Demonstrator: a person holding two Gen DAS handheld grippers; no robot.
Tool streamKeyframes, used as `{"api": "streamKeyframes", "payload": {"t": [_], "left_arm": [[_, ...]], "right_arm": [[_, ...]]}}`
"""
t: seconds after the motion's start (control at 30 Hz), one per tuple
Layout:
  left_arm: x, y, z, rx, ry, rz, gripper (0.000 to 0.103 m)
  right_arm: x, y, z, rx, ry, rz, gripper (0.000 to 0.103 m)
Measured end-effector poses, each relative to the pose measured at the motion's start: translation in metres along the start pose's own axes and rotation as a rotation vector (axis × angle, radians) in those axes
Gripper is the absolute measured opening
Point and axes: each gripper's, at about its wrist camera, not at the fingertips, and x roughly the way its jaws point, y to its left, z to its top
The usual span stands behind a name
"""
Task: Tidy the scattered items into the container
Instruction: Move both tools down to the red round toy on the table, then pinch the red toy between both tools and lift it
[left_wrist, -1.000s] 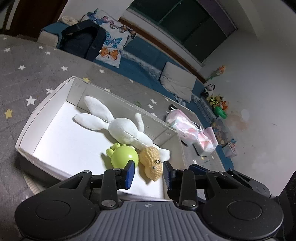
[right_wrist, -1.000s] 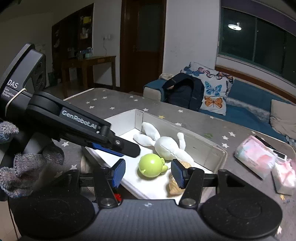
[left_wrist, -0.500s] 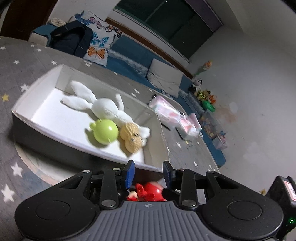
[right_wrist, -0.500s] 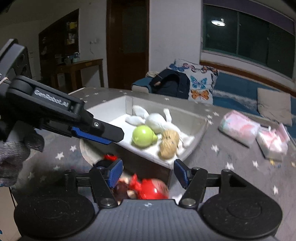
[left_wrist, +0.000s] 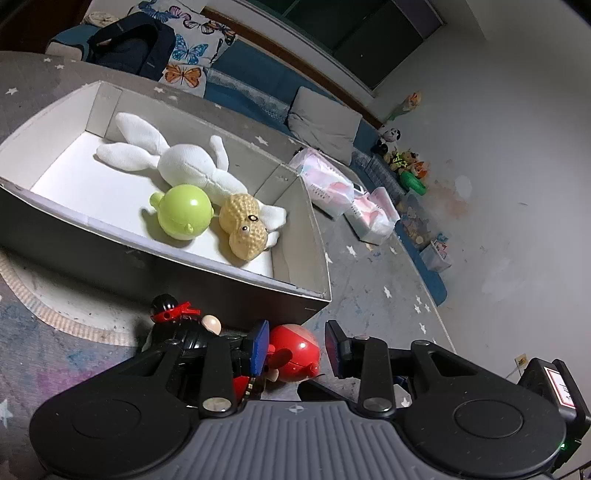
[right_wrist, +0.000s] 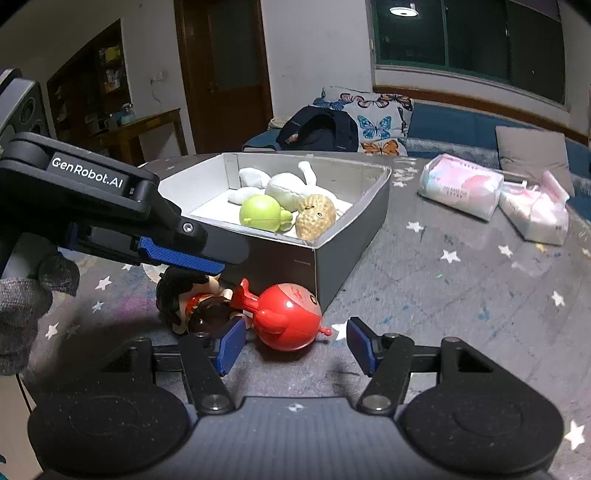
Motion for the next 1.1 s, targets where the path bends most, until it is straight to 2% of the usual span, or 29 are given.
{"api": "streamKeyframes", "payload": {"t": [0.27,0.83,1.1], "left_arm": [[0.01,0.004,0.0,-0.012,0.022,0.012,0.036],[0.023,0.002,-0.004,0.007,0.034,0.032,0.035],[0.021,-0.004,-0.006,0.021,0.043,0.001,0.035]], "right_arm": [[0.009,-0.004,-0.002,0.024,0.004,0.011,0.06],[0.018,-0.006,-0.002,0.062,0.0,0.046,0.048],[0.008,-0.005,-0.005,0.052,-0.013,0.022,0.048]]}}
